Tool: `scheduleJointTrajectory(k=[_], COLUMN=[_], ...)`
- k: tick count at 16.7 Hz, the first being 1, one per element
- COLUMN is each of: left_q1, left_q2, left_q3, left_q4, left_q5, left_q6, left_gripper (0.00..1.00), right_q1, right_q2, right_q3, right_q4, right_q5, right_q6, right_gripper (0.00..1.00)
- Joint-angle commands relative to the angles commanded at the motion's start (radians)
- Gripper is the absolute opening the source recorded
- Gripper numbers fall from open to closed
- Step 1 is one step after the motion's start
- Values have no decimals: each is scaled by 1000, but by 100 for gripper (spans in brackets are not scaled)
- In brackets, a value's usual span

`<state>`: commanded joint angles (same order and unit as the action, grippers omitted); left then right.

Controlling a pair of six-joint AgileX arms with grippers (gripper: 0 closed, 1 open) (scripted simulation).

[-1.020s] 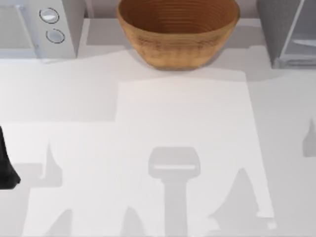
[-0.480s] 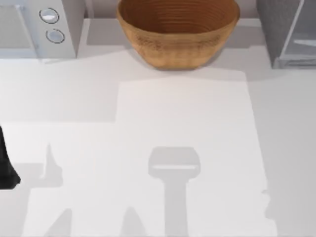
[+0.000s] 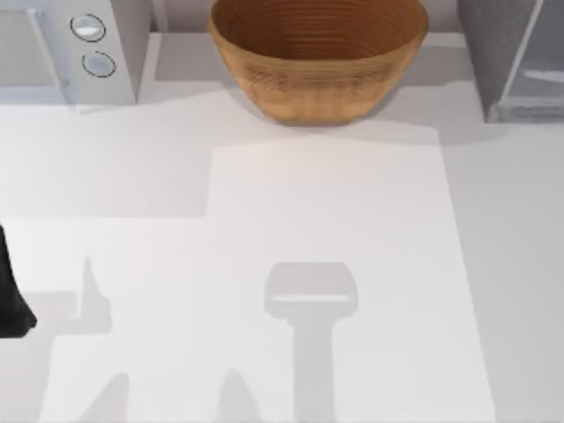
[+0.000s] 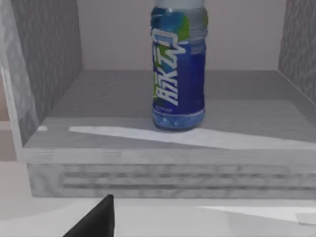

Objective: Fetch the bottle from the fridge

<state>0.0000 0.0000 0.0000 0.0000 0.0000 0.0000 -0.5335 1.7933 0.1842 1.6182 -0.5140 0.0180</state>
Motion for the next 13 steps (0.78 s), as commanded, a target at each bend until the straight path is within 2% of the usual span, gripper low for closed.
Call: scheduleJointTrajectory(k=[6, 9, 13], left_q1=[0, 0, 0], left_q2=[0, 0, 0], left_q3=[0, 0, 0], left_q4=[0, 0, 0], left_q5=[0, 0, 0], left_q6=[0, 0, 0], left_gripper=[100, 100, 100], right_q1=[30, 85, 183], right_q2=[48, 137, 278], right_q3=[65, 224, 539], right_q4=[-33, -107, -255], right_q5=[30, 91, 195], right_q6=[-5, -11, -16], right_gripper=[100, 100, 100])
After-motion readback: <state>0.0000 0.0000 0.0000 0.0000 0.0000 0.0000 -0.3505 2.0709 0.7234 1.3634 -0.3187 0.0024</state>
